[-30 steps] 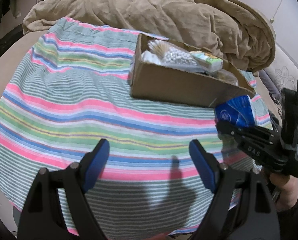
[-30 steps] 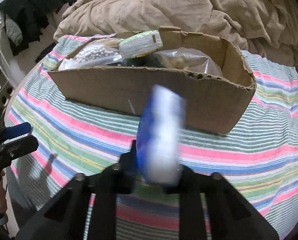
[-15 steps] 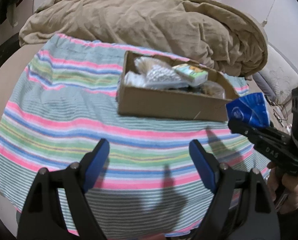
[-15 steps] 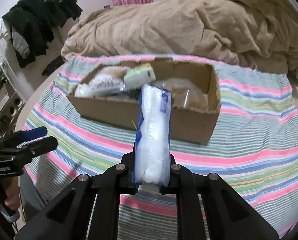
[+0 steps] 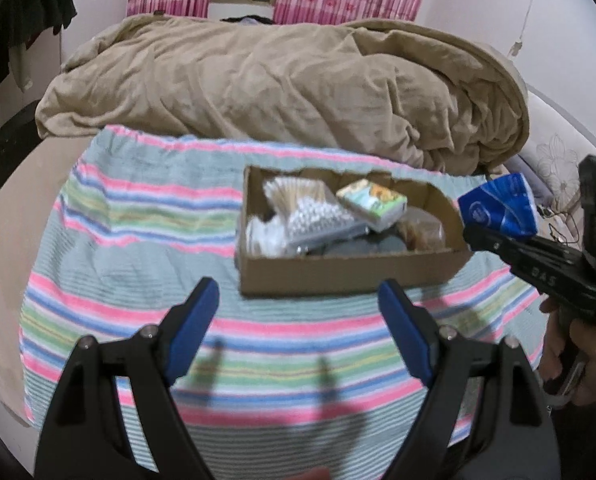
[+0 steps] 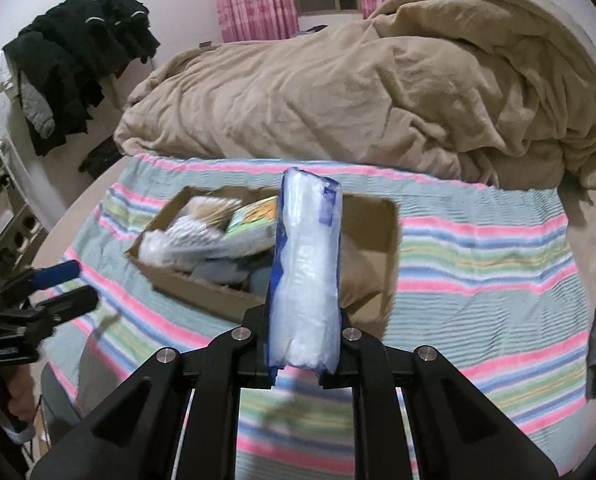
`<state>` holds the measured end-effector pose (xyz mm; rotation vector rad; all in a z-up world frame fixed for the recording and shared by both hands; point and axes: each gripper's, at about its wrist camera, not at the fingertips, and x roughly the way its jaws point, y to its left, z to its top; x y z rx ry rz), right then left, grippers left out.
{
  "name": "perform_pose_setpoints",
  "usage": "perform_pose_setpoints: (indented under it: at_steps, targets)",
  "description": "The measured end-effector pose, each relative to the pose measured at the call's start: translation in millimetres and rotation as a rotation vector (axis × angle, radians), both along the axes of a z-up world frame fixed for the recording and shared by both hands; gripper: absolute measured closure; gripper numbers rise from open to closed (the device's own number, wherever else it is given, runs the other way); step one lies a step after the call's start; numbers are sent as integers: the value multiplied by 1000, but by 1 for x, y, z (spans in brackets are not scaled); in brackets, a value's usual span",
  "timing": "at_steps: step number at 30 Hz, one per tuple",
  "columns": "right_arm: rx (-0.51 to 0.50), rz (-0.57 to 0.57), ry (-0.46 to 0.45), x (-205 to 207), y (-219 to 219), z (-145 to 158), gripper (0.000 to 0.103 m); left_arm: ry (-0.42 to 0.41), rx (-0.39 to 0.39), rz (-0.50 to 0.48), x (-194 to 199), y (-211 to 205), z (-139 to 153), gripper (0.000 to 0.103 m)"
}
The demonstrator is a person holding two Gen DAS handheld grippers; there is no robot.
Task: Organize objects
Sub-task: 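Lower the blue tissue pack into the box and open the right gripper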
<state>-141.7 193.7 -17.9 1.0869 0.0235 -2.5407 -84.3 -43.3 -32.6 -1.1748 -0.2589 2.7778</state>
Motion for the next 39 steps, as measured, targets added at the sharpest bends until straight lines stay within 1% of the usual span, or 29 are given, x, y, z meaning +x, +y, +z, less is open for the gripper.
perform_pose_setpoints:
  at_steps: [4, 13, 17, 21, 25, 26, 30, 31, 33, 39]
  targets:
    - [48, -23, 8, -17, 4, -1, 89, 11, -1, 0, -9, -1, 3, 20]
    - [130, -22, 10, -53, -4, -9, 89, -6, -6, 6, -33, -7, -5, 20]
    - [173, -28, 0, -65, -6, -16, 89, -17, -2, 13, -44, -11, -10, 20]
    - [194, -34, -21, -73, -6, -25, 89, -21, -7, 8, -56, -10, -12, 20]
    - [219, -43, -19, -76, -8, -28, 88, -25, -15, -1, -63, -8, -13, 20]
    - [229, -43, -14, -75, -10, -28, 86, -28, -14, -1, -64, -8, -14, 20]
    - [267, -49, 8, -73, -15, -28, 64, -36, -10, -5, -64, -6, -16, 20]
    - [268, -46, 9, -73, -15, -28, 61, -37, -11, -6, -64, -5, -16, 20]
    - [259, -41, 10, -72, -16, -26, 47, -36, -11, -10, -62, -5, -15, 20]
    - [253, -14, 12, -62, -23, -24, 46, -32, -5, -8, -52, -3, -12, 20]
